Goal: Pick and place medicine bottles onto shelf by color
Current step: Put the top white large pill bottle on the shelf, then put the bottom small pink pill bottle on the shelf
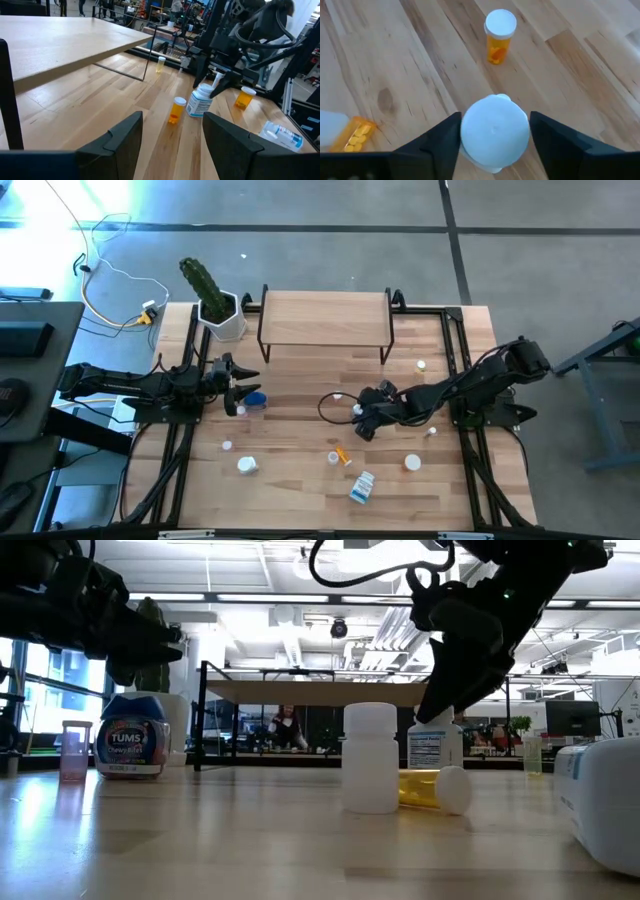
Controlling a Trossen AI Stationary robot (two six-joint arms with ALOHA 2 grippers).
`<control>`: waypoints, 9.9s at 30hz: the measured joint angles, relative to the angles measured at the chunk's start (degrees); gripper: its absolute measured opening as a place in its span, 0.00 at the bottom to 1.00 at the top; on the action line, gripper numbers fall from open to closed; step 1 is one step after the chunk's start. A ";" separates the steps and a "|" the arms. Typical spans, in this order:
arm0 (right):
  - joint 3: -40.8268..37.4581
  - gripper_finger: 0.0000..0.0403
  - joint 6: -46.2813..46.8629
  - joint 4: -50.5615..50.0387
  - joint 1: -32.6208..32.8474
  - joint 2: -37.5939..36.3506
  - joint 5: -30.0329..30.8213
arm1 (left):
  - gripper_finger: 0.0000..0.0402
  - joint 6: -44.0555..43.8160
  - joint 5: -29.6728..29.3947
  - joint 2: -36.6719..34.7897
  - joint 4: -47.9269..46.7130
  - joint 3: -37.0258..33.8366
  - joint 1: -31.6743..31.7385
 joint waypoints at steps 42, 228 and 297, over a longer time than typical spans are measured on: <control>40.21 0.39 -5.22 -30.21 -19.86 -0.04 8.57 | 0.49 0.01 0.00 -0.01 0.22 -0.01 0.01; 43.93 0.57 -19.01 -42.70 -46.95 -12.37 -4.22 | 0.33 -41.11 1.92 49.81 -55.21 33.05 -45.90; 43.91 0.57 -15.14 -42.70 -46.93 -12.33 -4.20 | 0.26 -19.04 1.75 33.03 -55.36 40.55 -27.73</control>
